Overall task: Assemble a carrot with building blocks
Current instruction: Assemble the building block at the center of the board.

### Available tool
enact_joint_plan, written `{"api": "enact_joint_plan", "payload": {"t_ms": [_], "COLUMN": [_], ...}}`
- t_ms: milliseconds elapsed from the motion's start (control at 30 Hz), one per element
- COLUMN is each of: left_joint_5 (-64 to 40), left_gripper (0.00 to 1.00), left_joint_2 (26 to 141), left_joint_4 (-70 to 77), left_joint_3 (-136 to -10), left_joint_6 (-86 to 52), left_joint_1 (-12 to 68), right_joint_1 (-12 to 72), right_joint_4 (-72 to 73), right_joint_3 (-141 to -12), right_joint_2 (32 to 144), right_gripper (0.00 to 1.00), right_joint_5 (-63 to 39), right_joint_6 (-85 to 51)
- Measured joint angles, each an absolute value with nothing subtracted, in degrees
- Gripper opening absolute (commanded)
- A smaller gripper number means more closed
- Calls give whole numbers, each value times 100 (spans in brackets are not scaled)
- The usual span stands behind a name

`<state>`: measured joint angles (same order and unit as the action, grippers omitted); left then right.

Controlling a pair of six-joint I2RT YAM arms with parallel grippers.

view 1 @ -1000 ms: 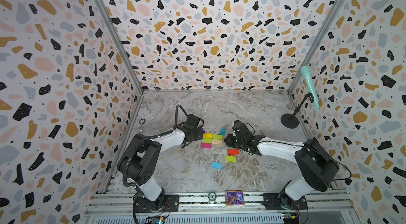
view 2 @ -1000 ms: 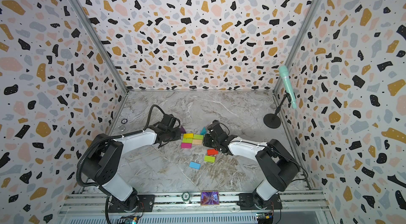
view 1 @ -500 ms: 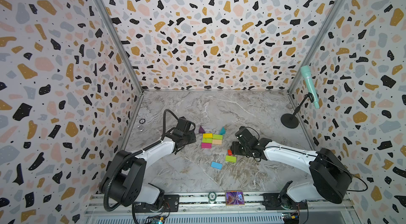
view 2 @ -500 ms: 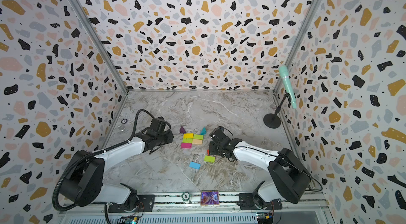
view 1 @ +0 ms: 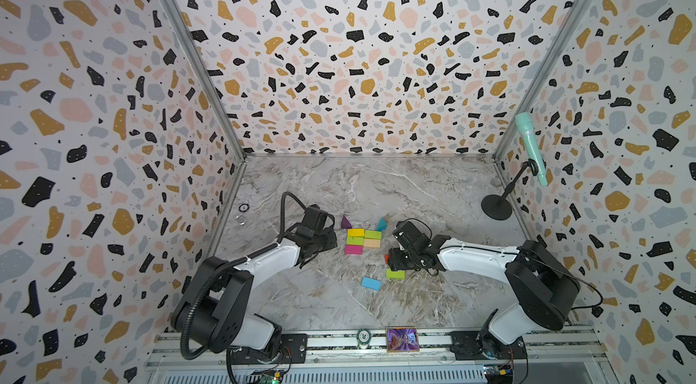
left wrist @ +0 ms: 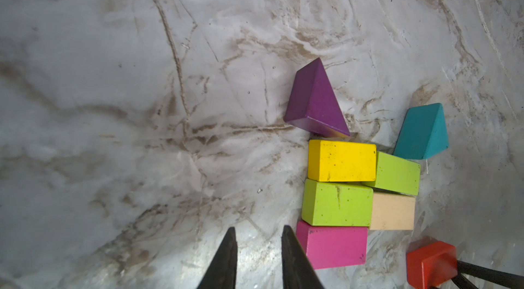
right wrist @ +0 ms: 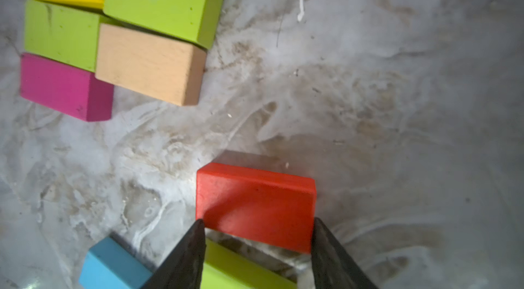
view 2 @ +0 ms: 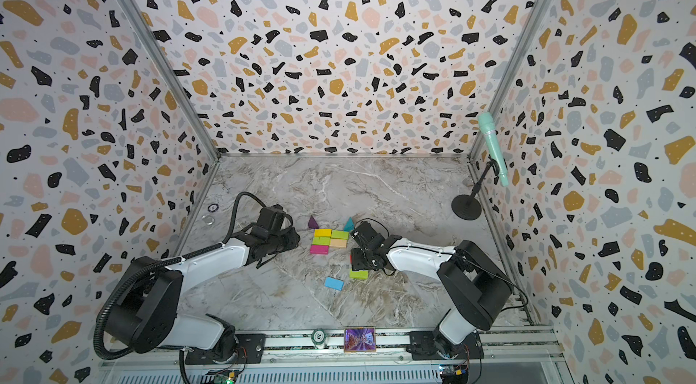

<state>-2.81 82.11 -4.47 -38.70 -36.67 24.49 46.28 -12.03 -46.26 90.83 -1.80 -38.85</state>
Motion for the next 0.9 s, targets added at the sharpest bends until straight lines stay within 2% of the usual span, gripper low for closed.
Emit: {"api": "enact_joint_plan", "payload": {"t_ms": [500,900], "left_joint_5": [-405,-521], "left_gripper": [29,29], "left_joint_2": [8211,8211], "left_joint_4": [-370,-368], "left_joint_3": [-3785,-3785], "left_joint_6": [-3686,-3684], "left_joint_1": [2449,2449], "right_joint_1": [4901,4978], "right_joint_4": [-825,-589], "right_joint_3": [-5306,-5177], "right_joint_2": [9813,9690], "right_gripper": [56,58], "right_joint_5": [-429,-596], "right_joint_6": [-3828,-4261]}}
